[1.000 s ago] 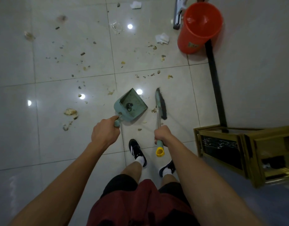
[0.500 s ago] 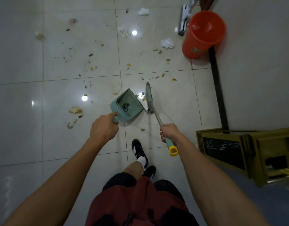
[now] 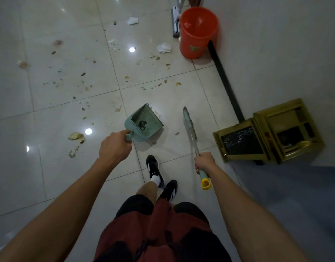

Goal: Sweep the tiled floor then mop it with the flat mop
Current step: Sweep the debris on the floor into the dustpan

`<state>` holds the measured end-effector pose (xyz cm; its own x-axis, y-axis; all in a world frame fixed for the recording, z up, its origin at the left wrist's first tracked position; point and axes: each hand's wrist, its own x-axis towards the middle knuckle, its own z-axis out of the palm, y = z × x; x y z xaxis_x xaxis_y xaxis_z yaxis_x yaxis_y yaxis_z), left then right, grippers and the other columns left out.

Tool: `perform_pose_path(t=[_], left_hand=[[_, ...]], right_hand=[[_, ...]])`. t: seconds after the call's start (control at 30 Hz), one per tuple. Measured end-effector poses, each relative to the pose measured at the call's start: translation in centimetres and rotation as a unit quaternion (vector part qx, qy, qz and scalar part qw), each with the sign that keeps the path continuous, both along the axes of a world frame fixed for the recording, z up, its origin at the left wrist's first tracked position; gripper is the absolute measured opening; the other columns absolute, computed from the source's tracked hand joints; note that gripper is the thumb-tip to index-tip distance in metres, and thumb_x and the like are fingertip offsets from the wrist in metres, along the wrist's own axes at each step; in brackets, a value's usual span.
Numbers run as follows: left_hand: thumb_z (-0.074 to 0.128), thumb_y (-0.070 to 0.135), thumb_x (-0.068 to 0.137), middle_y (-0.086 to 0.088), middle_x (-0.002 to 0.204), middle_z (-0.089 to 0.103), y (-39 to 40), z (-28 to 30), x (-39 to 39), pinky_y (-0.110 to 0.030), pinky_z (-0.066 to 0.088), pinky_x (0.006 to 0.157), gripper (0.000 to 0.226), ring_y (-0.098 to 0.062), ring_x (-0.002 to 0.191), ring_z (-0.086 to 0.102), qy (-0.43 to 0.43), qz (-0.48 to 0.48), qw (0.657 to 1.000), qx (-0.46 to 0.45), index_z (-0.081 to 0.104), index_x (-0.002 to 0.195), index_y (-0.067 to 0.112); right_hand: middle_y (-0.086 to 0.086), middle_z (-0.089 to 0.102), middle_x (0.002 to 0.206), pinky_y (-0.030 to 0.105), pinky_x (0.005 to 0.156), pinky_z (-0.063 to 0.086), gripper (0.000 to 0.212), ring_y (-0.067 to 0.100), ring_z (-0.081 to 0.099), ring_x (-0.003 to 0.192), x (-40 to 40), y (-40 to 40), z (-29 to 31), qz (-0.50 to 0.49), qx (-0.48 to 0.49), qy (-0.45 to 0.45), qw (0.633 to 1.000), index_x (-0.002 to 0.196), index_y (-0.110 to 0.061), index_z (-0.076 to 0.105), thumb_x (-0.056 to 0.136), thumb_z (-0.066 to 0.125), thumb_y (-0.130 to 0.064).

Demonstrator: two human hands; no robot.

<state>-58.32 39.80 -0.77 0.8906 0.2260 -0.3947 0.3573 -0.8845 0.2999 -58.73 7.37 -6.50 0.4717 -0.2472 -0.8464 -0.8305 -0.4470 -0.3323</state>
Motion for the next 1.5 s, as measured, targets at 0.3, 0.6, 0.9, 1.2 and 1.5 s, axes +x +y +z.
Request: perform_pose_path(t=[0.3,0.6,0.9,1.2,1.5], left_hand=[[0.061,0.023,0.088,0.005,0.074,0.064,0.7,-0.6,-1.6,-0.028,0.049,0.054,0.027,-0.015,0.061,0.058,0.011,-0.017,1.000,-0.006,0.068,0.113,0.033],[0.061,0.030,0.087,0.005,0.079,0.066,9.2,-1.7,1.0,-0.029,0.053,0.057,0.034,-0.014,0.063,0.059,0.035,-0.005,0.999,-0.020,0.066,0.121,0.036],[0.061,0.027,0.089,0.006,0.072,0.062,21.3,-2.3,5.4,-0.033,0.055,0.058,0.018,-0.017,0.061,0.059,0.068,0.007,0.997,-0.029,0.068,0.104,0.033],[0.056,0.026,0.089,0.003,0.071,0.064,28.4,-2.0,8.7,-0.035,0.057,0.058,0.017,-0.018,0.060,0.060,0.073,-0.018,0.997,-0.016,0.070,0.099,0.029],[0.060,0.043,0.095,0.000,0.080,0.068,27.6,-0.7,7.6,-0.029,0.051,0.056,0.021,-0.020,0.066,0.063,0.050,-0.024,0.998,0.000,0.071,0.098,0.025]], right_hand=[[0.030,0.064,0.098,0.036,0.062,0.054,0.034,0.034,0.061,0.070,-3.6,0.5,-0.8,-0.053,-0.012,0.047,0.997,0.119,0.012,0.056,0.088,0.045,0.004],[0.020,0.054,0.075,0.032,0.048,0.048,0.036,0.027,0.052,0.054,1.5,14.1,-2.1,-0.118,0.063,0.066,0.989,0.125,0.014,0.047,0.089,0.041,0.008],[0.010,0.045,0.065,0.019,0.038,0.038,0.030,0.017,0.042,0.041,9.5,28.6,-3.6,-0.183,0.136,0.096,0.969,0.121,0.008,0.049,0.094,0.036,0.007],[0.010,0.045,0.062,0.019,0.039,0.037,0.021,0.016,0.038,0.042,14.0,36.1,-4.2,-0.163,0.145,0.073,0.973,0.098,0.002,0.051,0.089,0.032,0.009],[0.011,0.048,0.055,0.022,0.041,0.036,0.022,0.018,0.039,0.036,11.4,34.4,-2.8,-0.163,0.156,0.043,0.973,0.074,-0.004,0.052,0.082,0.035,0.006]])
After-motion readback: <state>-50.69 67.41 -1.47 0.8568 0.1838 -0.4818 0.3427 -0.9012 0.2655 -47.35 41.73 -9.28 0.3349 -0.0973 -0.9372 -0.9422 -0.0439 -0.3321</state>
